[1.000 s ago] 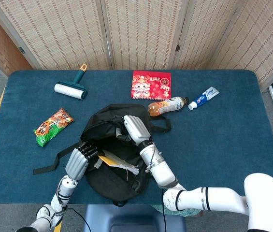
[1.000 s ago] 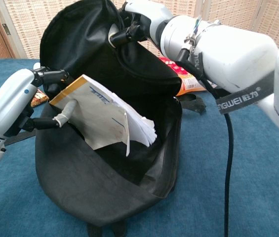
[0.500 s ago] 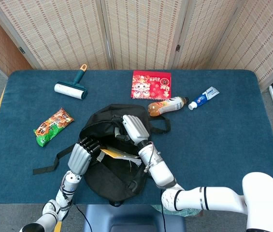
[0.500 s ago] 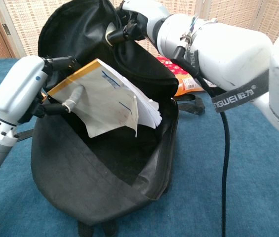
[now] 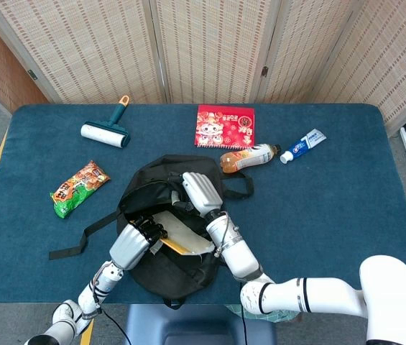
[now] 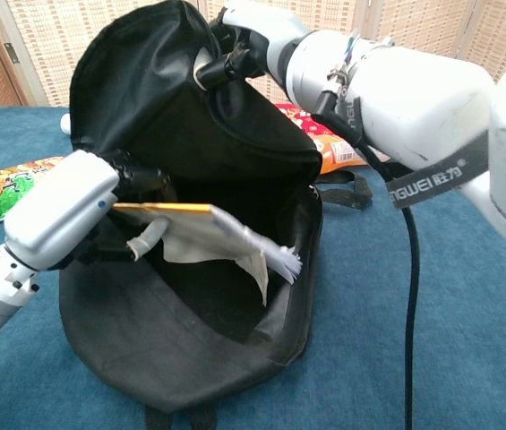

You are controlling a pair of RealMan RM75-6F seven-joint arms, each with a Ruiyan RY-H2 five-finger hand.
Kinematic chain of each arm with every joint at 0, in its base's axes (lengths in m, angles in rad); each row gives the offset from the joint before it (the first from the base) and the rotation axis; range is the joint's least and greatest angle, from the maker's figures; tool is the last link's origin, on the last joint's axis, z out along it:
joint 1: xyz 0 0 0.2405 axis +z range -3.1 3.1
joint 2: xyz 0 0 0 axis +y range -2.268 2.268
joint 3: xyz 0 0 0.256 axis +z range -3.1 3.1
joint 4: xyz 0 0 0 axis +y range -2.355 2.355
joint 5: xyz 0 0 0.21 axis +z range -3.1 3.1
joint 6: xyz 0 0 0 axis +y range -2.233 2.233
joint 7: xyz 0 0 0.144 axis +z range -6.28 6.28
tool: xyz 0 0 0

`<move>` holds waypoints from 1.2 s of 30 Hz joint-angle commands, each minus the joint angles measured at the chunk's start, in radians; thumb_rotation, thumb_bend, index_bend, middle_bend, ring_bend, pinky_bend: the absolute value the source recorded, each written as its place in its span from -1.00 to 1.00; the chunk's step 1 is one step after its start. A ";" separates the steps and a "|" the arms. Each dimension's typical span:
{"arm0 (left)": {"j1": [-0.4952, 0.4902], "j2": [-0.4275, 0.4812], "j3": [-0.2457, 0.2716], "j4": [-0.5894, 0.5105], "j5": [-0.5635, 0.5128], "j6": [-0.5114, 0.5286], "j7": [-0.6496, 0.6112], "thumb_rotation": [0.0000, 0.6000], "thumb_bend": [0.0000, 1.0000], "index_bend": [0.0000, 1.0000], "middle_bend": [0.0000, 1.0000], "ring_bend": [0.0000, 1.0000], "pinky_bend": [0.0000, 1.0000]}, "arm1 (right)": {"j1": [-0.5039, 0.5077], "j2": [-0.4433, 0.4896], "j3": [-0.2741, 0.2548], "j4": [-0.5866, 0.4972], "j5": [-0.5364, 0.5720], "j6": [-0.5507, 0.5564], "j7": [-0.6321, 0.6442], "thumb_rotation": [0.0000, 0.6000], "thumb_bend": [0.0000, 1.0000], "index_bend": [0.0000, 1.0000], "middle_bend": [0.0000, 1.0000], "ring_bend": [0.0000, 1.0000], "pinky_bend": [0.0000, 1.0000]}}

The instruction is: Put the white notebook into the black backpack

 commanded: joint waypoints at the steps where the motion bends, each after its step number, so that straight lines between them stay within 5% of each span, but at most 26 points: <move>1: 0.004 0.037 0.029 -0.041 0.024 -0.029 0.022 1.00 0.01 0.26 0.22 0.14 -0.15 | -0.001 0.004 -0.001 -0.006 0.001 0.002 -0.003 1.00 0.74 0.30 -0.21 -0.17 -0.37; 6: -0.016 0.076 0.034 -0.114 0.030 -0.066 0.064 1.00 -0.16 0.31 0.30 0.17 -0.16 | -0.002 0.012 -0.003 -0.017 0.005 0.006 -0.009 1.00 0.73 0.30 -0.21 -0.17 -0.37; 13: -0.034 0.075 -0.012 -0.155 -0.002 -0.069 0.109 1.00 -0.14 0.52 0.58 0.37 -0.10 | -0.003 0.017 -0.008 -0.021 0.014 0.010 -0.015 1.00 0.73 0.29 -0.22 -0.17 -0.37; 22: -0.030 0.071 -0.046 -0.156 -0.039 -0.114 0.178 1.00 -0.08 0.55 0.60 0.38 -0.09 | 0.001 0.013 -0.013 -0.020 0.014 0.012 -0.019 1.00 0.74 0.28 -0.22 -0.17 -0.37; 36: -0.074 0.065 -0.020 -0.143 -0.015 -0.221 0.322 1.00 -0.10 0.51 0.58 0.38 -0.13 | 0.004 0.007 -0.018 -0.030 0.011 0.019 -0.026 1.00 0.74 0.28 -0.22 -0.18 -0.37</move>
